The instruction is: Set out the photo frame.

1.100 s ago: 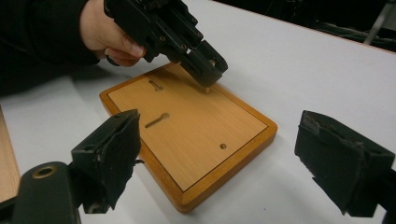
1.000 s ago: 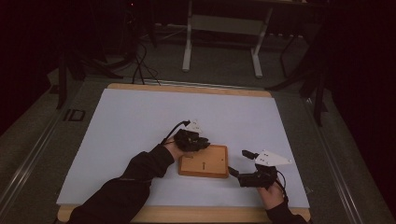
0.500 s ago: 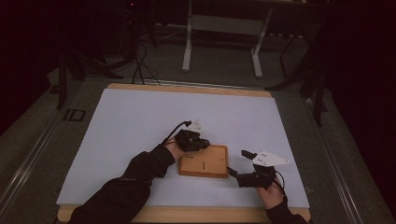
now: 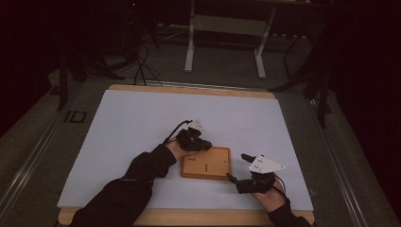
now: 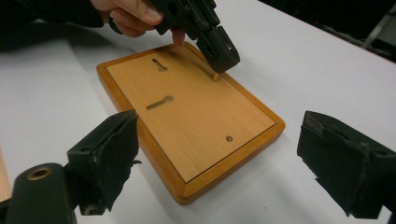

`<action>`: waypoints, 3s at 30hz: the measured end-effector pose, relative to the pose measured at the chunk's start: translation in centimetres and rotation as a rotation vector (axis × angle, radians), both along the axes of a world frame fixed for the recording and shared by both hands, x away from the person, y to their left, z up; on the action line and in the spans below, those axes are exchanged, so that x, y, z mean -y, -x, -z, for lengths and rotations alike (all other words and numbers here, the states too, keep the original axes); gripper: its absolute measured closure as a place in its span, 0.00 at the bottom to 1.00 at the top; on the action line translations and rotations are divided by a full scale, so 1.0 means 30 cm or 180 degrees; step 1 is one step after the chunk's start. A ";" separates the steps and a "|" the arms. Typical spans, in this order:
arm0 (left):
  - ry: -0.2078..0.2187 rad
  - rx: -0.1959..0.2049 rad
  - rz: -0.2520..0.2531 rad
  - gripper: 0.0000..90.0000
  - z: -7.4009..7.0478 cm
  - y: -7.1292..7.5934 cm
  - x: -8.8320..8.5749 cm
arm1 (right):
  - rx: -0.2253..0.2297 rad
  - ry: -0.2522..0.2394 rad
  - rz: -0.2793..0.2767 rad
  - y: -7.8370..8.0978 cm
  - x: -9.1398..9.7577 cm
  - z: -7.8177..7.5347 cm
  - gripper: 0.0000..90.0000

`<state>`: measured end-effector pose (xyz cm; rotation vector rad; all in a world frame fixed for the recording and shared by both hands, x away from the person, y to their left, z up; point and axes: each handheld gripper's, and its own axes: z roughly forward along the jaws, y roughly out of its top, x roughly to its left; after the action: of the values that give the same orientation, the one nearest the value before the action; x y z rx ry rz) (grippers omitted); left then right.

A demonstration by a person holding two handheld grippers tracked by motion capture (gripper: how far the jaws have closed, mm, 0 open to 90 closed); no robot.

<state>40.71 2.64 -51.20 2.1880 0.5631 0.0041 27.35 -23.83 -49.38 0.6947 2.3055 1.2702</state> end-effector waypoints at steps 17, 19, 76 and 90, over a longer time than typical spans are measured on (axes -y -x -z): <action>0.0019 -0.0318 0.0179 0.94 -0.005 -0.058 -0.007 | 0.0523 0.1026 -0.0318 0.064 -0.077 0.031 0.20; 0.0063 -0.0373 0.0181 0.94 -0.001 -0.065 -0.009 | 0.0607 0.1174 -0.0319 0.074 -0.087 0.037 0.21; -0.0004 -0.0328 0.0168 0.59 -0.058 -0.075 -0.019 | 0.2516 0.3091 -0.0569 0.117 -0.172 0.207 0.76; 0.0272 0.0272 0.0049 0.07 -0.104 0.013 -0.130 | 0.2217 0.2926 -0.0697 0.095 -0.170 0.124 0.77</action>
<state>40.31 6.55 -48.07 2.0983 0.4897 0.0639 24.52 -18.74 -53.08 -0.2845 2.0379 0.2997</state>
